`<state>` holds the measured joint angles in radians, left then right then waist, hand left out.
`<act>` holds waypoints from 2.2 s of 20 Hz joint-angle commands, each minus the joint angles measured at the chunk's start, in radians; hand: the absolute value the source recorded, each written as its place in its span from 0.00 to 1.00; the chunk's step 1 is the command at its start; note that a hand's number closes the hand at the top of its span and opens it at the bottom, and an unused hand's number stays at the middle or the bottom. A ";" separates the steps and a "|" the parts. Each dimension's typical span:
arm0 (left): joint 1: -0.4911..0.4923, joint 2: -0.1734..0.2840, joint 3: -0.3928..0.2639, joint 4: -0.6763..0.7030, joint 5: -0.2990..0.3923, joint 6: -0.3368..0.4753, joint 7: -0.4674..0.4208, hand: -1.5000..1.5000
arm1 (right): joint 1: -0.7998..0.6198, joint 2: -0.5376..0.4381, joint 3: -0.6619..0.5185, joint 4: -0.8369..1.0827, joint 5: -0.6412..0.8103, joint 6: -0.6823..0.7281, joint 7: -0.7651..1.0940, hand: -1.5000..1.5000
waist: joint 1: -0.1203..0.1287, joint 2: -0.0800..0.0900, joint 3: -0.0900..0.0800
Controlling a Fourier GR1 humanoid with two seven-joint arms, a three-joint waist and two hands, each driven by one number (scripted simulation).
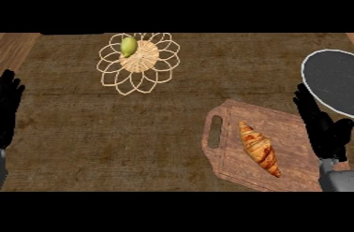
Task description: Pick the croissant from the cutting board and place it in the pan
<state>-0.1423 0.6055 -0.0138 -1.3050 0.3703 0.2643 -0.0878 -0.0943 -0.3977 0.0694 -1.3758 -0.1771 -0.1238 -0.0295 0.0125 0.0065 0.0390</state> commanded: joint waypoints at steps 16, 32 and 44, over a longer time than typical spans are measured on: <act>-0.126 -0.172 -0.162 -0.069 -0.059 0.029 0.053 0.50 | -0.369 -0.514 0.169 -0.122 0.283 0.659 -0.638 0.00 | -0.012 -0.004 -0.037; -0.070 -0.186 -0.144 -0.158 -0.087 0.008 0.124 0.50 | -0.695 -0.523 0.257 -0.408 0.385 0.931 -0.231 0.00 | -0.004 -0.010 -0.040; -0.081 -0.221 -0.095 -0.114 -0.130 -0.025 0.094 0.50 | -0.550 -0.280 0.362 -0.580 0.356 1.076 0.051 0.00 | -0.017 -0.009 -0.039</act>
<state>-0.2326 0.3954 -0.1270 -1.4387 0.2485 0.2563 0.0295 -0.7269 -0.7294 0.4044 -1.8844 0.1704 0.9270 -0.0395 -0.0001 -0.0030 -0.0009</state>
